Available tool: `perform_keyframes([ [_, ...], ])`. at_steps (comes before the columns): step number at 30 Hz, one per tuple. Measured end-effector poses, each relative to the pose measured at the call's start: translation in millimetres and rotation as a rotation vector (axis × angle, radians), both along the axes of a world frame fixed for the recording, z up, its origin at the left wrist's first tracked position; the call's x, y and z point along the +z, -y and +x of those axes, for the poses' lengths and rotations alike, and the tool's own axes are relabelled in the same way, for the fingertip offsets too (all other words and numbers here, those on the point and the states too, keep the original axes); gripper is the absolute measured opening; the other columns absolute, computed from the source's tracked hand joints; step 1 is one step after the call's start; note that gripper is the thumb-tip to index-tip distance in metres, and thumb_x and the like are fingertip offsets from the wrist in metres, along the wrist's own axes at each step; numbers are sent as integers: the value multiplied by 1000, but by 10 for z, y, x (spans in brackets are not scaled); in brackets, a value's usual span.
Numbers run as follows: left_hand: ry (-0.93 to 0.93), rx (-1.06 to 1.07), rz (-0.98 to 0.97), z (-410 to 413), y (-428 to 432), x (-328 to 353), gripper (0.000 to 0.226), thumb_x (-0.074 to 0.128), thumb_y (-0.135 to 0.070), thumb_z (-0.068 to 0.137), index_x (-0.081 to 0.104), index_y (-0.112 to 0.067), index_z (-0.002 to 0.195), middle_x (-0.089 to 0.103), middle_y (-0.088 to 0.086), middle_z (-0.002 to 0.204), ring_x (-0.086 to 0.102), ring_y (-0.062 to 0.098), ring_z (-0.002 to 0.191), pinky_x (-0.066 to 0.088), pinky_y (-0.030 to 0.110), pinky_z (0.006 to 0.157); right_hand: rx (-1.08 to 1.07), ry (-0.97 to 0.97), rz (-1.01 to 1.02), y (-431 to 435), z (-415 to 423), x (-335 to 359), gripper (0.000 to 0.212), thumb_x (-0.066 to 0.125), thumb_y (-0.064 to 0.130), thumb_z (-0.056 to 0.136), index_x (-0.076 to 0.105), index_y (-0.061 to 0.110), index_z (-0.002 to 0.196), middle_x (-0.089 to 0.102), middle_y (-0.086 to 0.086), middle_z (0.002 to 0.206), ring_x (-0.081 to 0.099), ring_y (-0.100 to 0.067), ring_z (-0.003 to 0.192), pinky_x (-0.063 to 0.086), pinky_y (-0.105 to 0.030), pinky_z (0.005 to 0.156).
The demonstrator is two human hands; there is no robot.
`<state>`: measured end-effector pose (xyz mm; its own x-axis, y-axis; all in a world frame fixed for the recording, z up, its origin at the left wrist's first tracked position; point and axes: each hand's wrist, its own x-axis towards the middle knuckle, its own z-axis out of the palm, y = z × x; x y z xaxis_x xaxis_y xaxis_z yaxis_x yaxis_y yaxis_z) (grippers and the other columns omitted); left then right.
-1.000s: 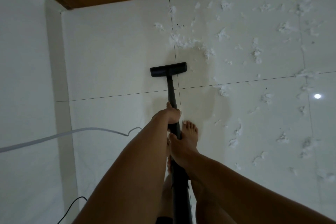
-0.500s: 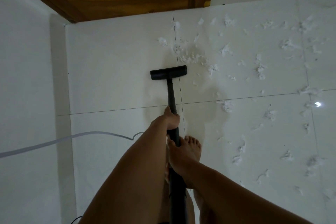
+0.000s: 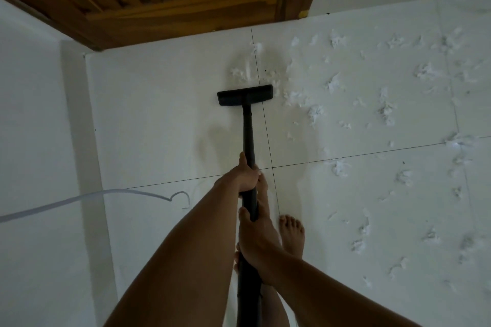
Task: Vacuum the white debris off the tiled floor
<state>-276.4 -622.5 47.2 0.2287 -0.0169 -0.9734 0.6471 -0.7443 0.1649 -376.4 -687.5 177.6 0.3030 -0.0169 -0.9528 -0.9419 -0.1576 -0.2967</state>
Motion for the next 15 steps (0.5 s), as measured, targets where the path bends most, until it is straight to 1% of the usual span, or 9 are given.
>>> perform_keyframes([
  [4, 9, -6, -7, 95, -29, -1, 70, 29, -40, 111, -20, -32, 161, 48, 25, 151, 62, 41, 123, 51, 53, 105, -92, -40, -13, -77, 130, -49, 55, 39, 39, 107, 10, 52, 152, 69, -15, 96, 54, -10, 45, 45, -18, 37],
  [7, 20, -22, -4, 137, -43, -54, 71, 29, -41, 111, -20, -32, 161, 48, 25, 151, 60, 42, 125, 50, 54, 107, -89, -5, -9, -98, 155, -126, 56, 39, 37, 108, 9, 49, 154, 63, -11, 83, 52, -9, 42, 45, -19, 38],
  [11, 42, -34, 4, 170, -28, -116, 70, 28, -42, 111, -20, -32, 161, 50, 24, 149, 62, 41, 123, 51, 53, 106, -122, 21, -1, -76, 144, -266, 55, 39, 37, 108, 11, 47, 155, 58, -9, 78, 51, -9, 42, 44, -18, 38],
  [15, 62, -38, 12, 214, 20, -173, 69, 27, -42, 111, -20, -32, 161, 52, 23, 148, 63, 40, 121, 52, 49, 103, -103, 28, -20, -45, 169, -355, 55, 39, 39, 107, 12, 47, 155, 53, -7, 73, 51, -10, 43, 46, -20, 40],
])
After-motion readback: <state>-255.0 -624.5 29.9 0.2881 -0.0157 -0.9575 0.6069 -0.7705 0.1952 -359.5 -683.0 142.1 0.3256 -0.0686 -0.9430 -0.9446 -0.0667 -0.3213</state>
